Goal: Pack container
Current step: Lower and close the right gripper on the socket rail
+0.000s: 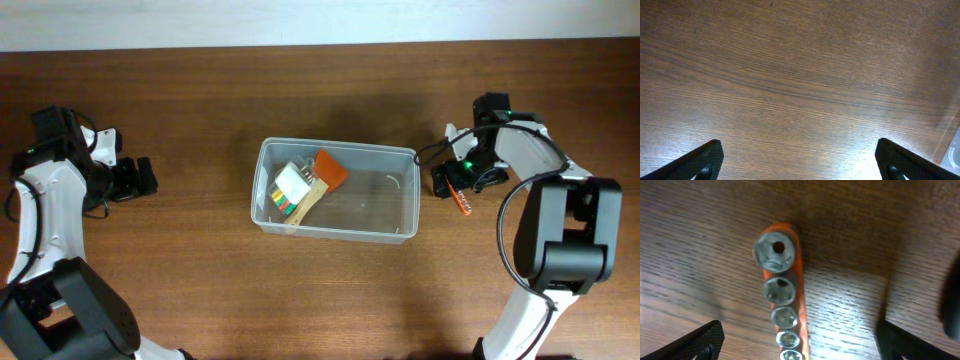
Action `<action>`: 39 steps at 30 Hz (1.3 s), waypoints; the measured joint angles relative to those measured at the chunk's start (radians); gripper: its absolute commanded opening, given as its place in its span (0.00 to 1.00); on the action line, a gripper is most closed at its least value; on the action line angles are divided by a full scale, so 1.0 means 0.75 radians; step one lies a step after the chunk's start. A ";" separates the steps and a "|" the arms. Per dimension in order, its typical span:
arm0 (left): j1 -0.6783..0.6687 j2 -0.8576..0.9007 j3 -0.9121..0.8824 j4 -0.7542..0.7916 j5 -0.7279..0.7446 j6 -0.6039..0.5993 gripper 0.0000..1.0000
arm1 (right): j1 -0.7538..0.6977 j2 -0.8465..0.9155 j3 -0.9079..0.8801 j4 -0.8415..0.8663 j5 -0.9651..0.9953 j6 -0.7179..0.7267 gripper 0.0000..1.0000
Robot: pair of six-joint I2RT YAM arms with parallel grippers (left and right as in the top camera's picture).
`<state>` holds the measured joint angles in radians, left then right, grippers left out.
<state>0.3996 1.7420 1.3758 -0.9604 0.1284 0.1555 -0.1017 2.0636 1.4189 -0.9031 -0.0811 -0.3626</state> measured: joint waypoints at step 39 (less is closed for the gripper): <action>0.000 0.000 0.000 -0.011 0.000 0.000 0.99 | -0.002 0.025 0.021 -0.026 0.114 0.070 0.29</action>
<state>0.3996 1.7420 1.3758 -0.9688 0.1284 0.1555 -0.1032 2.0827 1.4345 -0.9230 0.0044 -0.3099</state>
